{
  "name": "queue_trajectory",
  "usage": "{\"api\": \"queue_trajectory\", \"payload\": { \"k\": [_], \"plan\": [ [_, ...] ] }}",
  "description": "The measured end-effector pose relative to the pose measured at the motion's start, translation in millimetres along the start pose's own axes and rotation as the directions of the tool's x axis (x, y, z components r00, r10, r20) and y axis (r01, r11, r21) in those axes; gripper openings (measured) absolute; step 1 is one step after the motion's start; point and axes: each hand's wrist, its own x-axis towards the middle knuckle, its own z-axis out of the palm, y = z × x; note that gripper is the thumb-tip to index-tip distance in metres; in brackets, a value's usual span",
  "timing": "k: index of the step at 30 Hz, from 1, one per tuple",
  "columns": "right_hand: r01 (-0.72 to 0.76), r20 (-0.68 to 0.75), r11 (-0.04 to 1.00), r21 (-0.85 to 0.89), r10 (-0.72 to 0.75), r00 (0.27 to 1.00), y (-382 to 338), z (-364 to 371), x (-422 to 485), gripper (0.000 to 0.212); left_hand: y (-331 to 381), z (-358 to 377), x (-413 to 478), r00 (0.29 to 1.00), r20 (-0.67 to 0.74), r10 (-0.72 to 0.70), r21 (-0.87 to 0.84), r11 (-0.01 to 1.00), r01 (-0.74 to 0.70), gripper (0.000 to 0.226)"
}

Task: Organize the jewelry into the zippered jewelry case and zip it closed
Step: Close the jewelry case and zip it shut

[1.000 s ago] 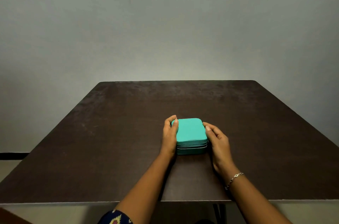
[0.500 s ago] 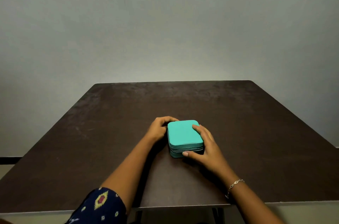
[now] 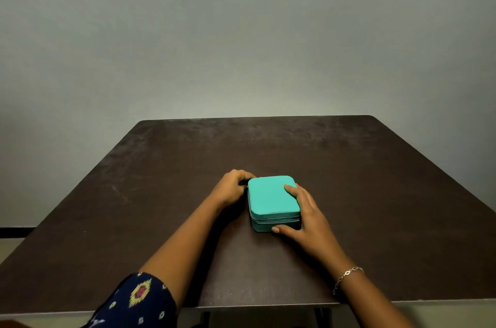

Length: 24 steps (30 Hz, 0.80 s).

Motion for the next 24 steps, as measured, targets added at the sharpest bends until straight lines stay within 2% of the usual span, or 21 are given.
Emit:
{"api": "queue_trajectory", "payload": {
  "k": [3,6,16,24],
  "plan": [
    [-0.006,0.006,1.000,-0.016,0.006,1.000,-1,0,0,0.083,2,1,-4,1.000,-0.022,0.017,0.101,0.995,-0.015,0.029],
    [-0.009,0.009,1.000,-0.027,0.009,1.000,-2,0,1,0.084,0,2,-6,0.991,-0.133,0.019,0.166,0.986,0.003,0.022],
    [-0.041,0.009,0.998,-0.050,0.041,0.999,-5,-1,1,0.081,-1,13,-15,0.929,-0.365,-0.067,0.054,0.994,0.093,0.014],
    [-0.039,-0.009,0.998,-0.040,0.039,0.999,-5,-2,1,0.076,-3,13,-34,0.908,-0.409,-0.090,0.071,0.989,0.129,0.011]
  ]
}}
